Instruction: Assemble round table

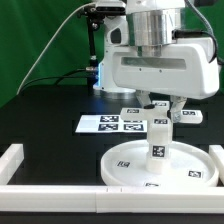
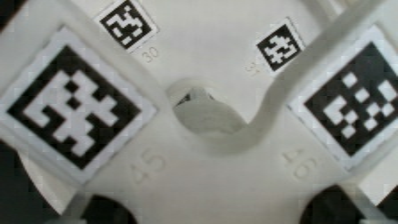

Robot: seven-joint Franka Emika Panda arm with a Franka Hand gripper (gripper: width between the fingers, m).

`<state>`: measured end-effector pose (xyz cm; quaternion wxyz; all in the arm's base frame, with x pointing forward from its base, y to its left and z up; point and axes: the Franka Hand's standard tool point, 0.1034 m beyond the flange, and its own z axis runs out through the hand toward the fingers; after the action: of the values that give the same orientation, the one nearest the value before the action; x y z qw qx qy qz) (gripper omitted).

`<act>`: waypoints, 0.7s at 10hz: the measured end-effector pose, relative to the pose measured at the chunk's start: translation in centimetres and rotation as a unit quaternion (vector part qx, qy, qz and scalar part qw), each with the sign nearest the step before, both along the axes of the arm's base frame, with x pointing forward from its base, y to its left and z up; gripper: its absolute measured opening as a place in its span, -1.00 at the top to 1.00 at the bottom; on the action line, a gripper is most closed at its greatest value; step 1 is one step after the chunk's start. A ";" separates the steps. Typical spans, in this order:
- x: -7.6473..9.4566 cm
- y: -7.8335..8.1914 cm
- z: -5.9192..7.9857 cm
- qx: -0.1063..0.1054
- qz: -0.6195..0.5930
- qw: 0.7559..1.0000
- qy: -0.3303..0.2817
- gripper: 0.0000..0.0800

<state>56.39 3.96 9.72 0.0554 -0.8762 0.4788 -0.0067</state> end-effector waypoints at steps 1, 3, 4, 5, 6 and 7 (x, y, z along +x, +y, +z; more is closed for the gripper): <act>0.0 0.0 0.0 0.005 -0.038 0.999 0.002 -0.11; 0.0 0.0 0.0 0.010 -0.103 0.995 0.006 -0.11; 0.0 0.0 0.0 0.019 -0.145 0.989 0.009 -0.11; 0.0 0.0 0.0 0.022 -0.171 0.985 0.011 -0.11; 0.0 0.0 0.0 0.023 -0.174 0.984 0.011 -0.22; 0.0 0.1 0.0 0.025 -0.169 0.985 0.011 -0.22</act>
Offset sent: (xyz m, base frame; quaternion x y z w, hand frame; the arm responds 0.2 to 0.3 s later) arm 0.0006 0.0041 -0.0014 0.0287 0.0007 0.1782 0.9836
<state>56.39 4.04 9.68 0.0697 -0.7813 0.6202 0.0058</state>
